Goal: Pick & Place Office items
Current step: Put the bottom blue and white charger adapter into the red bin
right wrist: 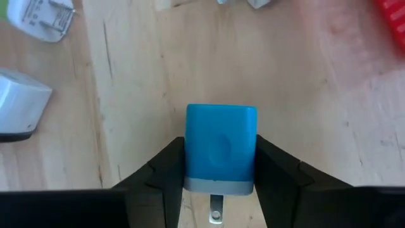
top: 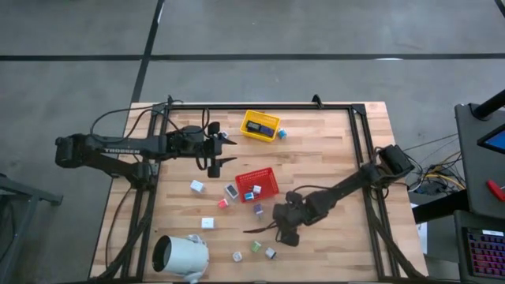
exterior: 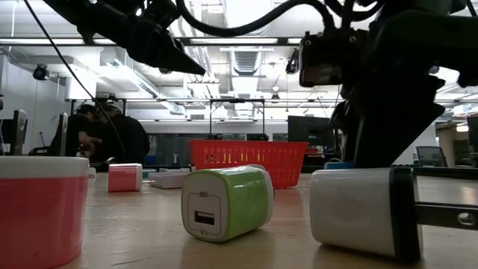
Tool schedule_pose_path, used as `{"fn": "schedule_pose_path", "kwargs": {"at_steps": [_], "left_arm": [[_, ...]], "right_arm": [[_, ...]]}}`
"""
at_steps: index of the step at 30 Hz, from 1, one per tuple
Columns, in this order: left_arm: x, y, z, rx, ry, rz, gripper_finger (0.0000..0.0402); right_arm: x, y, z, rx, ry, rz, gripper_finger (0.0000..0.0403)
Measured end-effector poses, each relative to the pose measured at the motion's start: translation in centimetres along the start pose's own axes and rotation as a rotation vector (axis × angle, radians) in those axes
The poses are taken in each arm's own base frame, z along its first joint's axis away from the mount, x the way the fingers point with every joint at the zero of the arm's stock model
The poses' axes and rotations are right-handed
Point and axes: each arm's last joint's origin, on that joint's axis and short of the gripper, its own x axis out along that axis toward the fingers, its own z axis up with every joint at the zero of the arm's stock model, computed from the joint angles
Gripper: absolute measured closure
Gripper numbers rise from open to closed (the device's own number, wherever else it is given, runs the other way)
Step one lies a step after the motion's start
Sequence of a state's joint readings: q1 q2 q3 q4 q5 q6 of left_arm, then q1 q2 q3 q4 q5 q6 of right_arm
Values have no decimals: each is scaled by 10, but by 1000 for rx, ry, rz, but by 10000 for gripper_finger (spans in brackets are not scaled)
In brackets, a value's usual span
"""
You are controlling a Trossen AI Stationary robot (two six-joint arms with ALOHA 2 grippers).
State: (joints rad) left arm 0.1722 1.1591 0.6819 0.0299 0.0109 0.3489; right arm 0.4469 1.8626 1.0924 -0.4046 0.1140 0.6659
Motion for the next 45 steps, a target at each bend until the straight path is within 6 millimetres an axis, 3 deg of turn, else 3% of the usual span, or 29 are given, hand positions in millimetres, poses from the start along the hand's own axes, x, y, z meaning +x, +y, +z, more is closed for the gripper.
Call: {"fn": "schedule_pose_path", "kwargs": {"at_steps": [10, 22, 38, 45], "left_arm": [[0, 0, 0, 0, -1, 0, 162], [0, 0, 0, -4, -5, 2, 162], [0, 1, 1, -4, -15, 6, 162], [0, 1, 2, -4, -19, 7, 162]], "right_arm": [[-1, 4, -3, -78, -18, -9, 262], [2, 13, 0, -185, -189, 17, 262], [15, 4, -8, -311, -521, 117, 262], [16, -11, -8, -358, -680, 134, 262]]}}
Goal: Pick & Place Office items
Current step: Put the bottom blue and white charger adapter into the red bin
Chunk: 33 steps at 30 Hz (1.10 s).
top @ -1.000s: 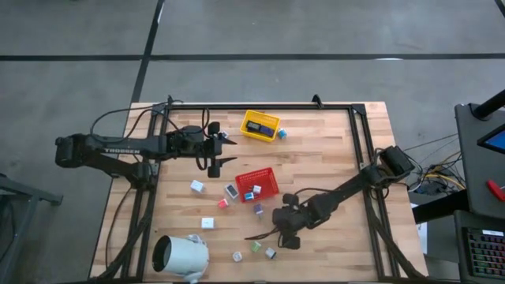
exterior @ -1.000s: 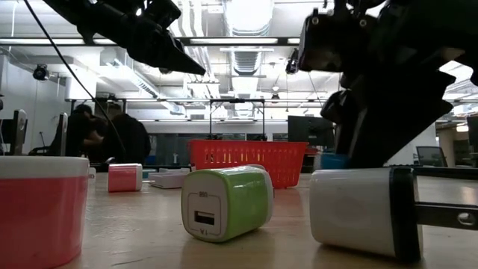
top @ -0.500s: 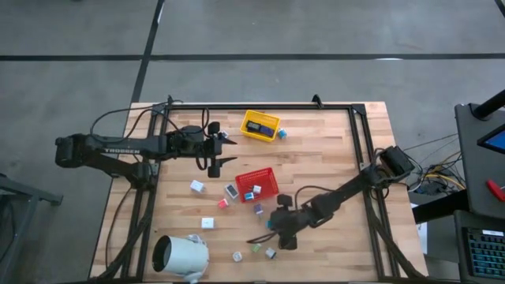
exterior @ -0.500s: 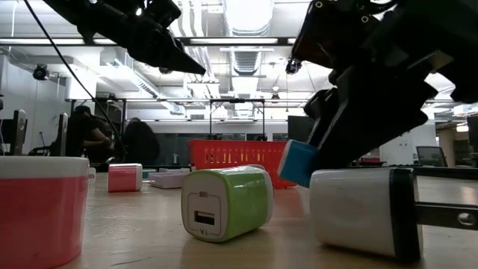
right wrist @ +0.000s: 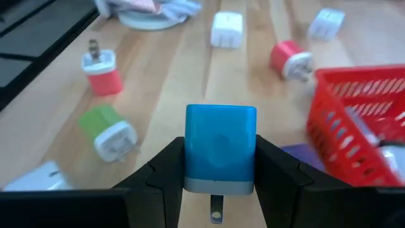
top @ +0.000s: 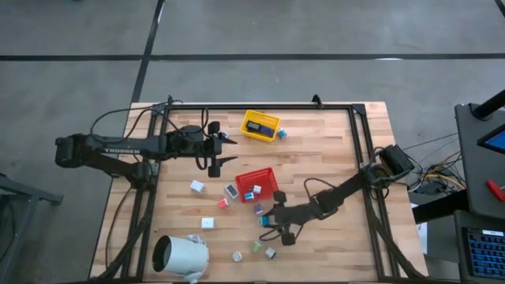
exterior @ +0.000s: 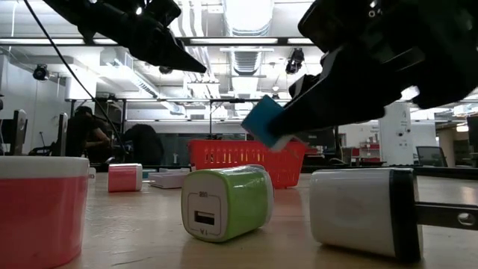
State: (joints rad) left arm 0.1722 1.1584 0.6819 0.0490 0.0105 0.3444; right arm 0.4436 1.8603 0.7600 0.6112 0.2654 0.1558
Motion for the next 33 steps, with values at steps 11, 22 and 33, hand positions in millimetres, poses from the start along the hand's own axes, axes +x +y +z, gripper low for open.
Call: {"fn": "schedule_pose_path", "kwargs": {"at_steps": [11, 22, 33], "left_arm": [[0, 0, 0, -4, 0, 0, 162], [0, 0, 0, -11, -2, 1, 162], [0, 0, 0, -15, -2, 1, 162]], "right_arm": [[-7, -20, 3, -66, -215, 63, 262], [-9, -49, 7, -101, -300, 188, 262], [-7, -77, 10, -106, -320, 147, 262]]}}
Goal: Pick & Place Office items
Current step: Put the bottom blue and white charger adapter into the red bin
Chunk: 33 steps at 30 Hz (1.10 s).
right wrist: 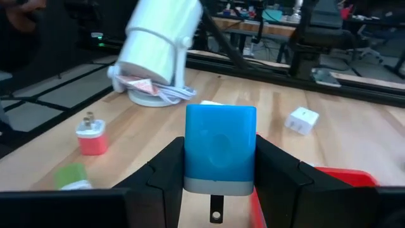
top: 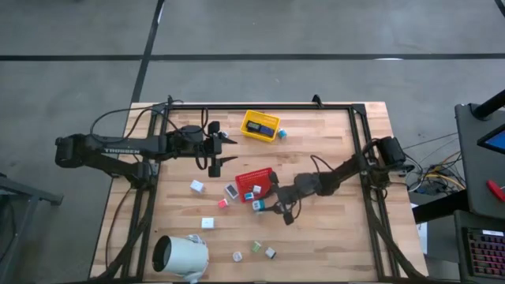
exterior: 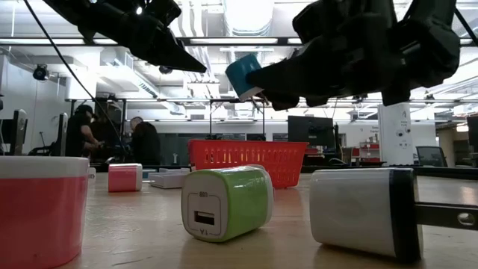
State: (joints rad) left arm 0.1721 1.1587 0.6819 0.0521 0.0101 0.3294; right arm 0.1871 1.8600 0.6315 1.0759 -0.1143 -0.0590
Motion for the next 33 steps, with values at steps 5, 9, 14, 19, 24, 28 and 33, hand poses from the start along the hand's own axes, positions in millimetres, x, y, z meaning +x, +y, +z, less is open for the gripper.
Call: {"fn": "schedule_pose_path", "kwargs": {"at_steps": [5, 9, 14, 19, 24, 28, 33], "left_arm": [[0, 0, 0, 0, 1, 0, 162], [0, 0, 0, 0, 0, 0, 162], [0, 0, 0, -5, 1, 0, 162], [0, 0, 0, -7, 1, 0, 162], [0, 0, 0, -7, 1, 0, 162], [0, 0, 0, -7, 1, 0, 162], [0, 0, 0, -7, 0, 0, 162]], "right_arm": [[-2, -14, -4, 26, 35, -42, 262], [-4, -24, -7, 54, 57, -71, 262], [-6, -33, -12, 98, 104, -100, 262], [-7, -38, -16, 125, 137, -118, 262], [-9, -42, -19, 140, 167, -131, 262], [-10, -44, -20, 148, 181, -139, 262], [-5, -45, -16, 144, 194, -137, 262]]}}
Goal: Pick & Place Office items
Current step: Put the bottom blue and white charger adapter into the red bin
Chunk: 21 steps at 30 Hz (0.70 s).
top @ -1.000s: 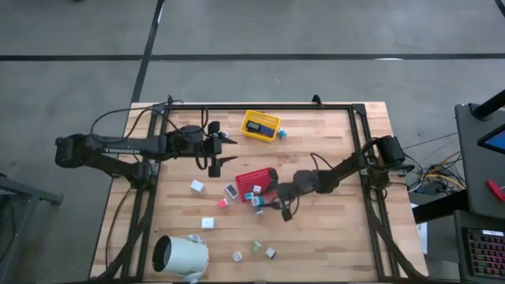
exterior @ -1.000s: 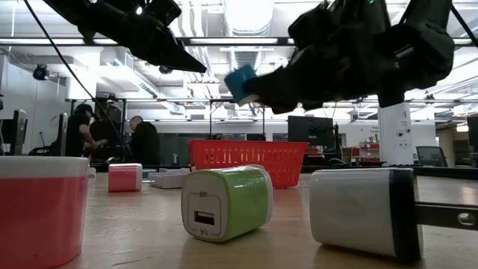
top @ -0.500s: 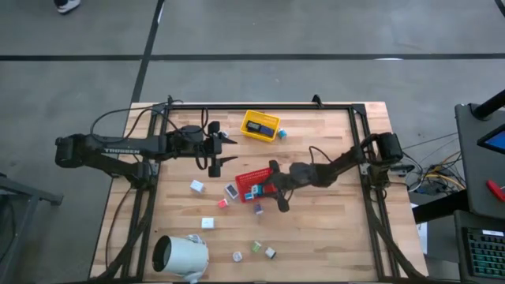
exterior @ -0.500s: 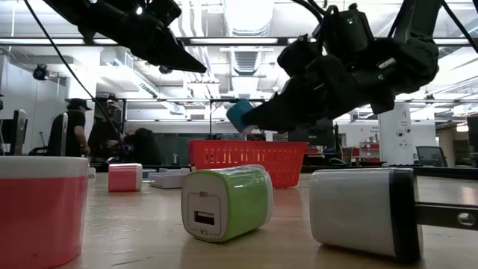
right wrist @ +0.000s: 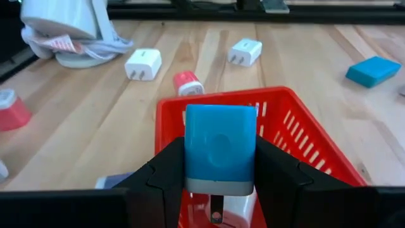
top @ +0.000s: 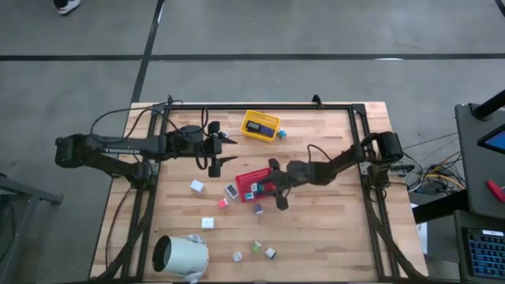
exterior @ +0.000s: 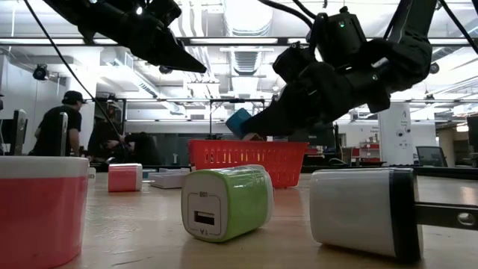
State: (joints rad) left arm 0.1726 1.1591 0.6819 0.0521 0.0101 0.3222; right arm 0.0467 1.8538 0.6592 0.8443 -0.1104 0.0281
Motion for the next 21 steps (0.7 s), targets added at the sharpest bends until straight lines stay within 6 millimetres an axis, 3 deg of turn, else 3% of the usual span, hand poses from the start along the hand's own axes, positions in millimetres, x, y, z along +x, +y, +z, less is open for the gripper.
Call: {"fn": "schedule_pose_path", "kwargs": {"at_steps": [21], "left_arm": [[0, 0, 0, 0, 1, 0, 162]], "right_arm": [[5, 0, 6, -14, 18, -5, 262]]}}
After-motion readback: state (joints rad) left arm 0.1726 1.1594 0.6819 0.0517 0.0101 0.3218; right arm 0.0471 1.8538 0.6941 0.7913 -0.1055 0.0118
